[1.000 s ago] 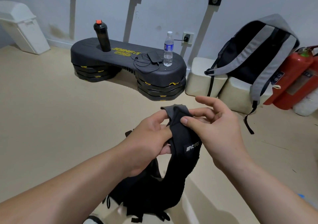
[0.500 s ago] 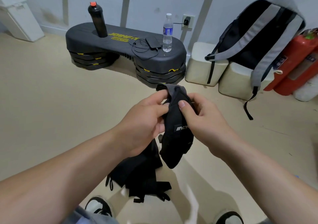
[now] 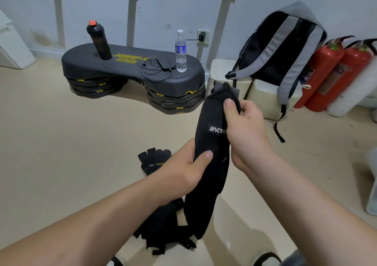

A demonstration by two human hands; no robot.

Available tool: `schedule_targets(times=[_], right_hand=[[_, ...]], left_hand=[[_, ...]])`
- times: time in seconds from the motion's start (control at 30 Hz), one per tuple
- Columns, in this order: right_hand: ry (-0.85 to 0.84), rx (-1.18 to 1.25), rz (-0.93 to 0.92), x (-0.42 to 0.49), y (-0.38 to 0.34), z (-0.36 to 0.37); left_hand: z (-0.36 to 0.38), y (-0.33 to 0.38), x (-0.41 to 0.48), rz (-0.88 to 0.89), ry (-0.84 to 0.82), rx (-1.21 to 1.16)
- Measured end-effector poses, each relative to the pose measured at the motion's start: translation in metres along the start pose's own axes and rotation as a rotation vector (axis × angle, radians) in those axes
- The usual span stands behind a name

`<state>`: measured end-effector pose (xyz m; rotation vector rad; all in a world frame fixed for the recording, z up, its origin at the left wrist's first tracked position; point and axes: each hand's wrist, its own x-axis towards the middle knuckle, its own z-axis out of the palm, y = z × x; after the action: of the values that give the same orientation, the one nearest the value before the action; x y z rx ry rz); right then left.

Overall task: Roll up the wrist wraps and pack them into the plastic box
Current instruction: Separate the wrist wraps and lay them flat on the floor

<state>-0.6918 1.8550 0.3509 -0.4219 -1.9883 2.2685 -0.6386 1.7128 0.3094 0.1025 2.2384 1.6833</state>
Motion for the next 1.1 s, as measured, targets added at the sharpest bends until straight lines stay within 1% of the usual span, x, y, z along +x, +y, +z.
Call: schedule_targets(times=[0.07,0.1,0.23,0.3,0.37,0.43,0.47,0.57,0.6,0.67,0.73,0.8,0.87,0.9,0.97,1.03,1.1], right_hand=[[-0.017,0.062,0.097,0.005,-0.004,-0.008],[-0.054,0.084,0.154,0.007,-0.006,-0.013],[-0.322,0.083,0.428,0.007,-0.012,-0.033],[-0.382,0.104,0.499,0.004,-0.016,-0.043],[-0.382,0.1,0.508,0.001,-0.02,-0.055],[-0.314,0.078,0.448,0.0,-0.021,-0.071],[-0.254,0.053,0.394,0.0,-0.019,-0.08],[-0.002,-0.104,0.215,-0.002,-0.015,-0.103],[0.08,-0.114,0.181,-0.003,-0.014,-0.11],[0.231,-0.031,0.156,0.003,-0.008,-0.128],[0.371,0.117,0.208,0.018,0.0,-0.149],[0.493,0.237,0.329,0.036,0.007,-0.17],[0.569,0.261,0.463,0.055,0.024,-0.187],[0.598,0.231,0.523,0.063,0.035,-0.192],[0.58,0.083,0.596,0.08,0.059,-0.2],[0.471,-0.131,0.622,0.099,0.081,-0.205],[0.332,-0.336,0.582,0.118,0.093,-0.204]], left_hand=[[0.007,0.002,0.006,0.013,0.067,0.014],[0.01,0.004,0.01,0.018,0.111,0.027],[0.026,0.024,0.014,0.053,0.213,0.037],[0.039,0.033,0.014,0.048,0.223,0.012],[0.054,0.037,0.016,0.022,0.203,-0.034],[0.066,0.041,0.021,-0.011,0.154,-0.095],[0.073,0.044,0.025,-0.032,0.108,-0.129],[0.097,0.046,0.035,-0.092,-0.107,-0.166],[0.107,0.043,0.038,-0.102,-0.179,-0.159],[0.123,0.035,0.046,-0.13,-0.302,-0.133],[0.134,0.023,0.055,-0.164,-0.405,-0.087],[0.139,0.008,0.063,-0.188,-0.476,-0.017],[0.141,-0.012,0.068,-0.216,-0.478,0.067],[0.142,-0.023,0.069,-0.228,-0.468,0.108],[0.142,-0.045,0.073,-0.267,-0.455,0.194],[0.141,-0.064,0.083,-0.306,-0.422,0.269],[0.141,-0.086,0.1,-0.325,-0.365,0.273]])
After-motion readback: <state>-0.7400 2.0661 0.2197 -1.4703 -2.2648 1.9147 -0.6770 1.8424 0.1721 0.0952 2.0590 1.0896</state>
